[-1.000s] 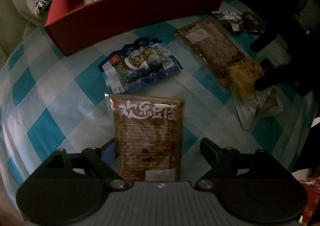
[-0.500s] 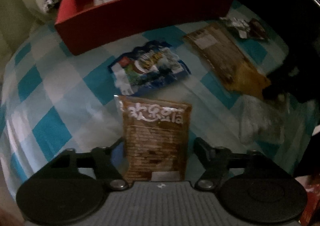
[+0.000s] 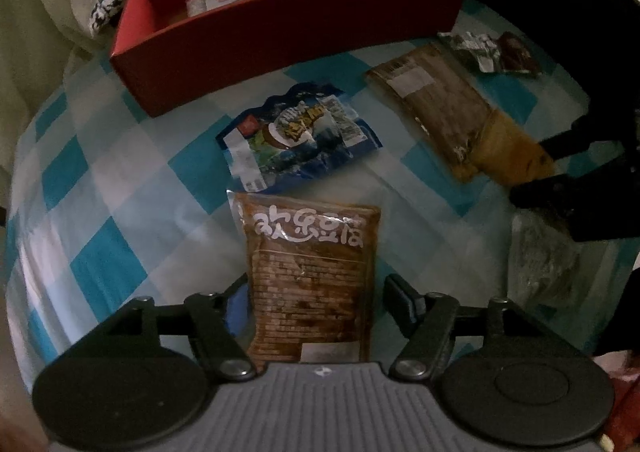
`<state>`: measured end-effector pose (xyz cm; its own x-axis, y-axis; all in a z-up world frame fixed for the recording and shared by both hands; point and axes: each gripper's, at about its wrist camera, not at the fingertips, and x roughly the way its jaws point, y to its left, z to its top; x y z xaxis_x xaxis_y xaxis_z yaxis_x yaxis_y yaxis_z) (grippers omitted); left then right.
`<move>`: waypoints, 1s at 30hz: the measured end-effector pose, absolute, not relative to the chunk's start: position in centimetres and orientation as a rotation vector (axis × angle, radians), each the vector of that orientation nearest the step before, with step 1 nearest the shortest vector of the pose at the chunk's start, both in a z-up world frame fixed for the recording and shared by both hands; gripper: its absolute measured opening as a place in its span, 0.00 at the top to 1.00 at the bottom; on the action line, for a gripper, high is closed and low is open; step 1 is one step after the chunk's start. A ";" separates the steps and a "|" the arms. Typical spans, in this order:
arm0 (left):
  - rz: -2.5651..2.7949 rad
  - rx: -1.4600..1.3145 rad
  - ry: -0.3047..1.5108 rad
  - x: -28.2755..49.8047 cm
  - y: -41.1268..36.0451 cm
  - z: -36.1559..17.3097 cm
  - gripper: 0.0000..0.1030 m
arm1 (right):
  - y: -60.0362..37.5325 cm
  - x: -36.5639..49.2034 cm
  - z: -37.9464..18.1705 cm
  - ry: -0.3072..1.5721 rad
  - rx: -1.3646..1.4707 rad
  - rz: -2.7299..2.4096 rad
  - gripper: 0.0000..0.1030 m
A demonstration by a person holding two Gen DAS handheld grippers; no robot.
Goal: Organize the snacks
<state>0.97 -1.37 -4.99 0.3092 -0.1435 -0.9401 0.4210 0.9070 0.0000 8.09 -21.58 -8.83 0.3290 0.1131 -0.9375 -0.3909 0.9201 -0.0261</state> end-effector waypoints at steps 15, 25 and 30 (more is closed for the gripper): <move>-0.363 0.226 1.180 0.8 0.0 -4.5 0.58 | -22.3 6.8 -8.7 1.164 -0.221 0.287 0.50; -0.347 0.083 1.160 1.5 1.5 -2.6 0.62 | -22.5 6.5 -6.4 1.086 -0.054 0.354 0.55; -0.343 -0.016 1.112 1.9 2.4 -0.7 0.62 | -23.0 7.0 -4.8 1.013 0.042 0.381 0.55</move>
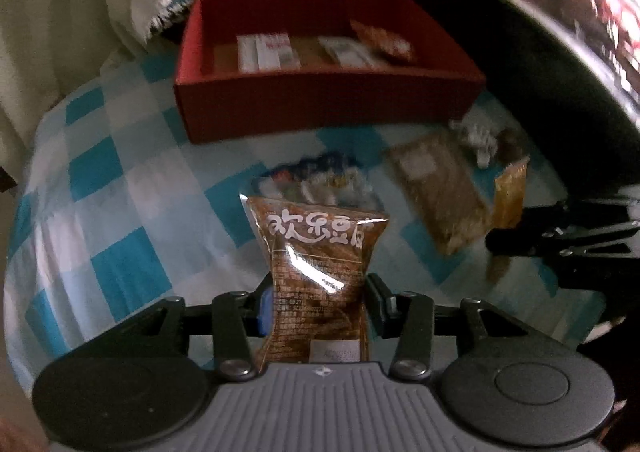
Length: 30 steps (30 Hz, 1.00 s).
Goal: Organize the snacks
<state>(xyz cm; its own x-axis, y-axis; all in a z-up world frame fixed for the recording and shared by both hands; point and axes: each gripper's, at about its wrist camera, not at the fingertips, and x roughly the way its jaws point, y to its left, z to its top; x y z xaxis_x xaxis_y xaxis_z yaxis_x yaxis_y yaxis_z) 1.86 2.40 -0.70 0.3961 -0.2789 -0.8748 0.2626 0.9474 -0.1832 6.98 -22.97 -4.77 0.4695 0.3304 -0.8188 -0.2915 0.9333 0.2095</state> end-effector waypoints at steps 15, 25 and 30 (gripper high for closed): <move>-0.298 -0.094 0.993 3.1 3.1 2.0 0.62 | -22.3 10.0 -2.1 0.911 0.107 0.420 0.56; -0.286 -0.118 0.938 4.8 2.5 3.3 0.62 | -22.3 11.8 -0.6 0.862 0.135 0.432 0.63; -0.275 -0.135 0.957 5.2 2.9 2.8 0.62 | -22.7 13.1 -2.1 0.910 0.163 0.394 0.57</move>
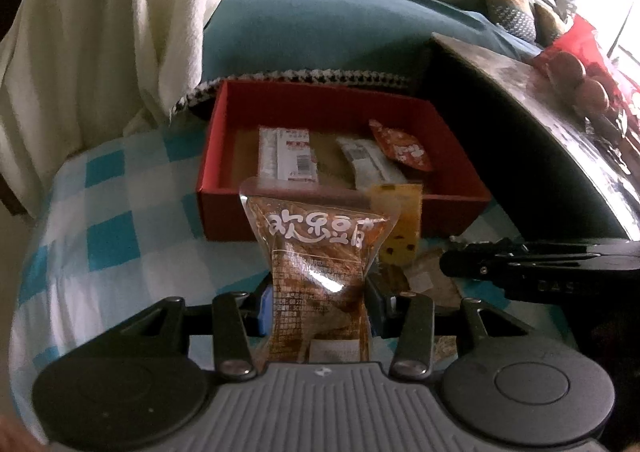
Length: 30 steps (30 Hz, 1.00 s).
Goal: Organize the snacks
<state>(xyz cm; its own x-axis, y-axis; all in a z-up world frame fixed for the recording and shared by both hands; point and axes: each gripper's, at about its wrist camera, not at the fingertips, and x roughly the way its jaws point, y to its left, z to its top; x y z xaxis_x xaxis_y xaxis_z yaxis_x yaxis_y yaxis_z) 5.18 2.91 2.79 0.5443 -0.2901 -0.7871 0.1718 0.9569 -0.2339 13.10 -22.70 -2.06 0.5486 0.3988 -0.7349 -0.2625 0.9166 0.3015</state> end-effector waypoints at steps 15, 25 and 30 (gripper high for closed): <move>-0.292 -0.147 0.980 4.6 4.0 2.3 0.62 | -18.4 16.4 -6.9 1.005 0.084 0.316 0.59; -0.286 -0.167 0.960 5.0 3.8 2.6 0.62 | -20.9 15.5 -4.5 0.938 0.142 0.345 0.63; -0.285 -0.167 0.968 5.2 3.7 2.4 0.62 | -21.6 16.2 -5.8 0.969 0.260 0.349 0.46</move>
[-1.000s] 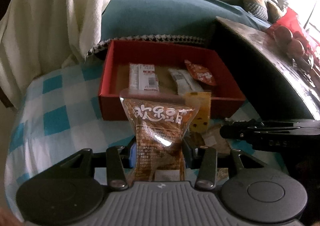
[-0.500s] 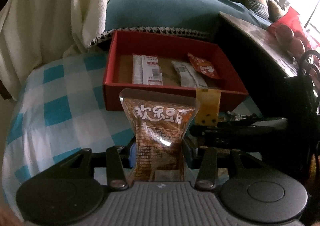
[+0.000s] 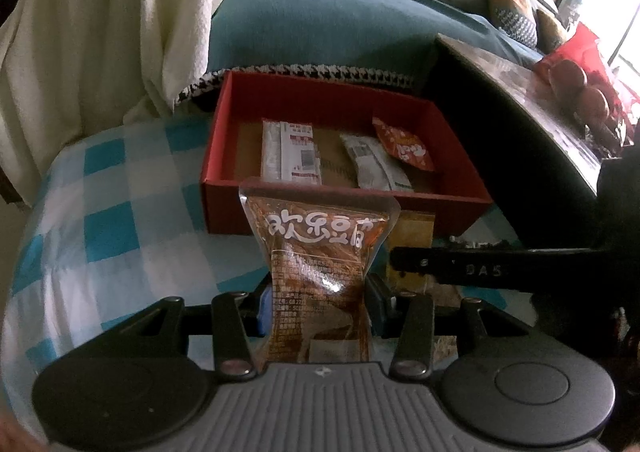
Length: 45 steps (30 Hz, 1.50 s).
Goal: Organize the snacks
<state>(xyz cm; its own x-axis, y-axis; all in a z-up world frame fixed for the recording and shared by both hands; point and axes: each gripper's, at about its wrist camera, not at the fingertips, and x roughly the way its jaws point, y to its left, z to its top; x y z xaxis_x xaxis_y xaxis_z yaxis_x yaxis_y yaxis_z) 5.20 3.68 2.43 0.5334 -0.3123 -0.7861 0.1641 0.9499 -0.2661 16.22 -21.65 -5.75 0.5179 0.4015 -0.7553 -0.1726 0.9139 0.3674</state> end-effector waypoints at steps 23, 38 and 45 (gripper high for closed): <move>-0.352 -0.237 0.947 3.2 7.2 3.7 0.61 | -18.9 13.5 -8.2 1.134 -0.281 0.202 0.25; -0.369 -0.239 0.980 3.6 6.6 3.2 0.60 | -14.9 14.3 -7.8 1.069 -0.437 0.272 0.35; -0.379 -0.224 0.981 3.7 5.8 3.1 0.60 | -17.7 13.8 -6.3 1.117 -0.308 0.317 0.59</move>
